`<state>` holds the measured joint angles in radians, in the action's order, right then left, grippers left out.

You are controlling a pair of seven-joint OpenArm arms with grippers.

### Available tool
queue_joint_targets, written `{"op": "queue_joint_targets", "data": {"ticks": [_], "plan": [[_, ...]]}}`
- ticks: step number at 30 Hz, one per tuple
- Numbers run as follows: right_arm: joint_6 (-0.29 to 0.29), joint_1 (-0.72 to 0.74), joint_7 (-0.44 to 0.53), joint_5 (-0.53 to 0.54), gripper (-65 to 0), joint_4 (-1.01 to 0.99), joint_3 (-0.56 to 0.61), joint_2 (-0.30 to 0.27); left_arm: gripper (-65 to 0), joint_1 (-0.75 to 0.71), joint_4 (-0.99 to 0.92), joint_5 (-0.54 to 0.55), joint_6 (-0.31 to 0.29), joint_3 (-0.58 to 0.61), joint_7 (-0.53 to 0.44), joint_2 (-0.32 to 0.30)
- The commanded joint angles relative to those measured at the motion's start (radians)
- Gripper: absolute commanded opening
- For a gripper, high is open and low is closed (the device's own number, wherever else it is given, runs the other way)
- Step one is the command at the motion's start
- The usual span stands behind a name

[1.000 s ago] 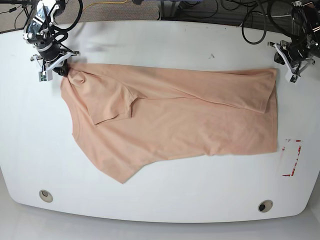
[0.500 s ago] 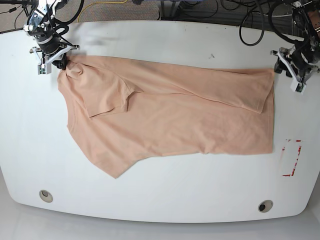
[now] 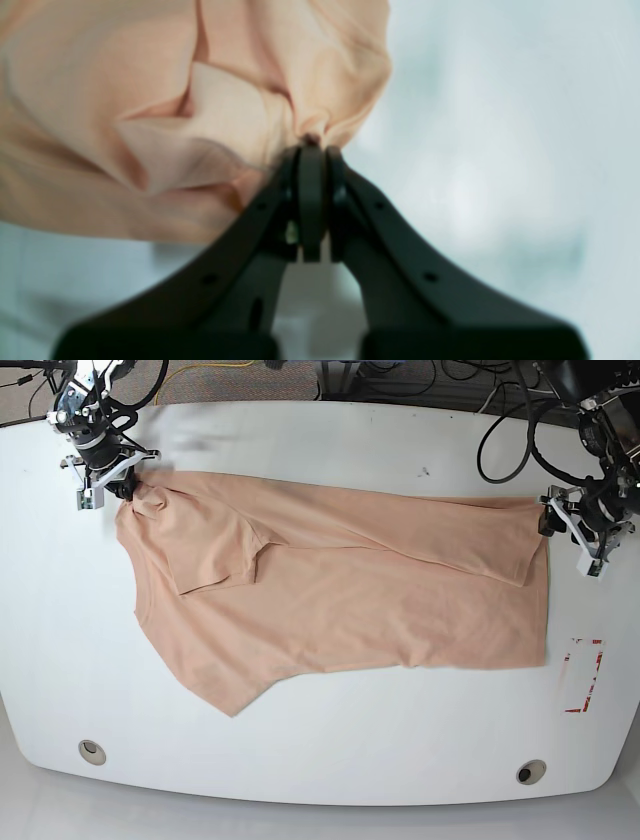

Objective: Layout the t-shirt on the table in an organized manner, then fold the t-shirt properly
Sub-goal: 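Pull the shirt taut with both grippers, dragging it away from the table edge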

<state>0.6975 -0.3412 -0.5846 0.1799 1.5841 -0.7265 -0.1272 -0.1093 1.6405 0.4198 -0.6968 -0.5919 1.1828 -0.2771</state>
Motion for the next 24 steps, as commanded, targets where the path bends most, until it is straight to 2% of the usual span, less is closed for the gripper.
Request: {"op": "queue_joint_targets", "data": {"ticks": [1,14,15,20,24], "plan": [[0.001,0.008,-0.045,-0.035,-64.4,0.000,0.002,-0.002,-27.6,0.043,-0.047,-0.020,-0.001,0.025,-0.011,-0.018],[0.001,0.006,-0.045,-0.033,-64.4,0.005,0.002,-0.001,-28.5,0.061,-0.110,-0.026,-0.001,0.100,-0.013,-0.017],[0.001,0.006,-0.045,-0.033,-64.4,0.005,0.002,-0.001,-29.9,0.061,-0.110,-0.026,-0.001,0.105,-0.013,-0.017],[0.001,0.006,-0.045,-0.033,-64.4,0.005,0.002,-0.001,-45.7,0.052,-0.113,-0.029,-0.001,0.138,-0.013,-0.017],[0.001,0.006,-0.045,-0.033,-64.4,0.005,0.002,-0.001,-53.2,0.041,-0.118,-0.029,-0.001,0.140,-0.013,-0.017]]}}
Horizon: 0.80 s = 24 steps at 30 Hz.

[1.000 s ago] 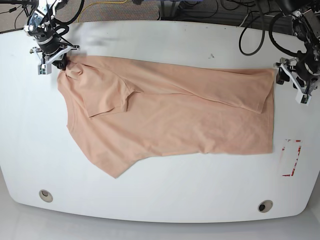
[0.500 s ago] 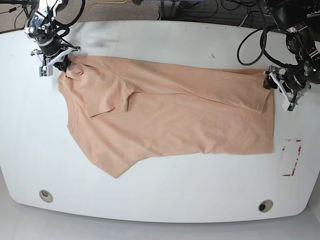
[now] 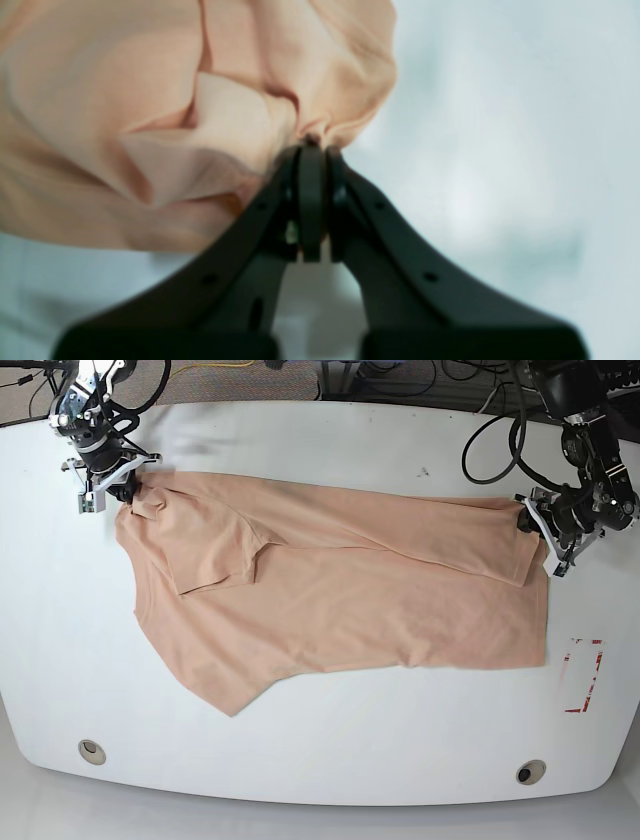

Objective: Layout the t-shirt on the table in an organized manner, then fold the t-shirt properly
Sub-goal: 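Pull the shirt taut with both grippers, dragging it away from the table edge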

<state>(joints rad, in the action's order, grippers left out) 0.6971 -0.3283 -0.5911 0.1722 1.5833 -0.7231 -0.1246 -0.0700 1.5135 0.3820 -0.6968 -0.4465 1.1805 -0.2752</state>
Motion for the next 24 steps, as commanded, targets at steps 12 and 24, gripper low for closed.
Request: {"op": "queue_joint_targets", "data": {"ticks": [12,24], "plan": [[0.001,-0.018,-0.039,-0.026,-64.5,0.006,-0.010,-0.004,-60.7,-0.081,0.025,0.018,-0.001,-0.010,-0.011,-0.058],[0.001,-0.084,-0.039,-0.026,-64.7,0.007,-0.011,-0.004,-60.7,-0.232,0.203,0.018,-0.001,-0.045,-0.007,-0.072]]}}
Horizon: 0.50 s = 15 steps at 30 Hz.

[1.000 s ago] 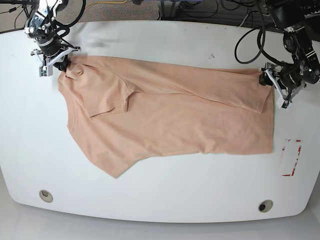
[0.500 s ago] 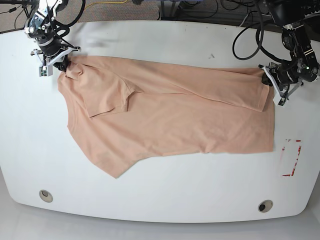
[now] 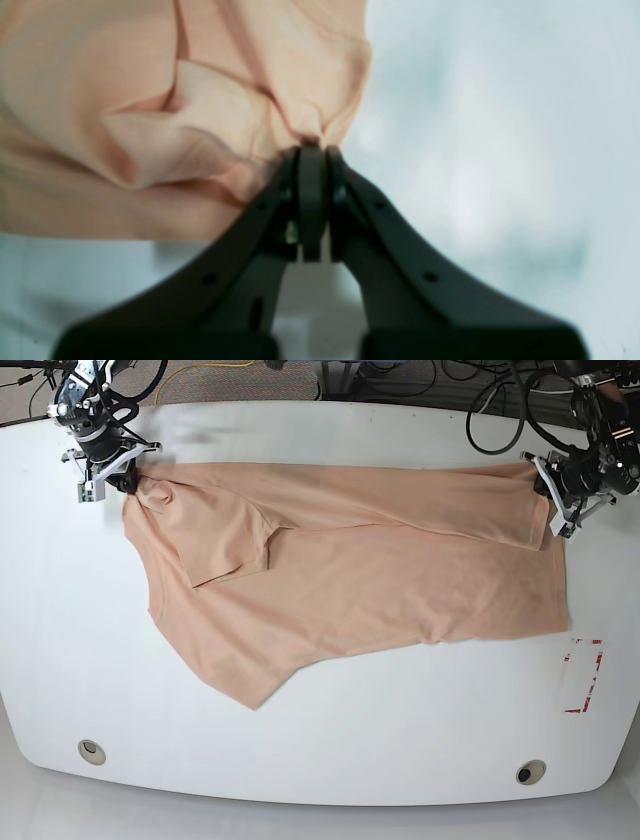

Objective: Layout the t-shirt on the table in an organized manner, then fold the t-shirt properly
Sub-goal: 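Pull the shirt taut with both grippers, dragging it away from the table edge, then lay the shirt flat and open both grippers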

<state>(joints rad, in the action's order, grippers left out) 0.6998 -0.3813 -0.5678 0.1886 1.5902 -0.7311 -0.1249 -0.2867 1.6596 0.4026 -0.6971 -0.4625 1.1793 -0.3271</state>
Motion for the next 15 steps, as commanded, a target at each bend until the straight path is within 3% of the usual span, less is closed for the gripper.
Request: {"op": "queue_joint_targets", "data": {"ticks": [1,9,15], "plan": [[-0.002,-0.038,-0.062,-0.042,-64.7,0.000,-0.003,-0.003,-60.6,-0.026,0.070,-0.003,-0.001,-0.037,-0.006,-0.020],[-0.002,-0.086,-0.059,-0.041,-64.7,0.009,-0.003,-0.003,-60.3,-0.072,0.109,-0.009,-0.001,-0.049,-0.003,-0.022],[-0.002,-0.126,-0.059,-0.041,-64.7,0.060,-0.012,0.035,-60.3,-0.098,0.109,-0.009,-0.001,-0.051,-0.003,-0.022]]}}
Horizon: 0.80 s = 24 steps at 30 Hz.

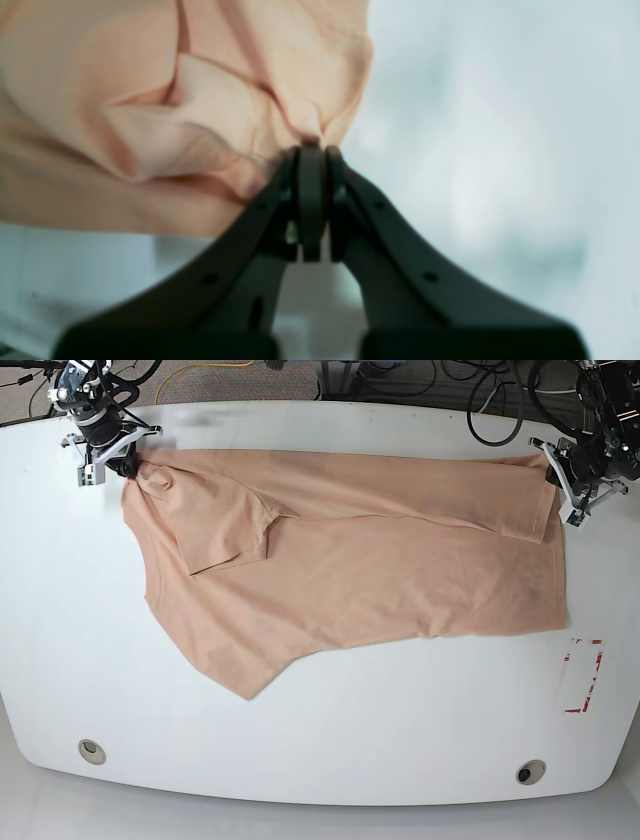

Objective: Layout the t-shirt on the table in an organized manner, then fold the t-shirt properly
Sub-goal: 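Lay the shirt flat and open both grippers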

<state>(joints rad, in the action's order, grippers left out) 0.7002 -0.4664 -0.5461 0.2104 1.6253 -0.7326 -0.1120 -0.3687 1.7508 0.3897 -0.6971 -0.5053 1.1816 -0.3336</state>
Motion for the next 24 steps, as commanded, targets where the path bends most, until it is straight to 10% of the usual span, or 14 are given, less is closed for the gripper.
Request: {"op": "queue_joint_targets", "data": {"ticks": [1,24], "plan": [[-0.002,-0.048,-0.081,-0.062,-64.7,0.037,-0.025,0.030,-60.3,-0.025,0.019,0.007,-0.001,-0.008,-0.006,-0.015],[-0.002,-0.133,-0.078,-0.065,-64.7,0.143,-0.072,0.097,-60.1,-0.092,0.094,0.012,-0.001,-0.051,-0.009,-0.009]]}}
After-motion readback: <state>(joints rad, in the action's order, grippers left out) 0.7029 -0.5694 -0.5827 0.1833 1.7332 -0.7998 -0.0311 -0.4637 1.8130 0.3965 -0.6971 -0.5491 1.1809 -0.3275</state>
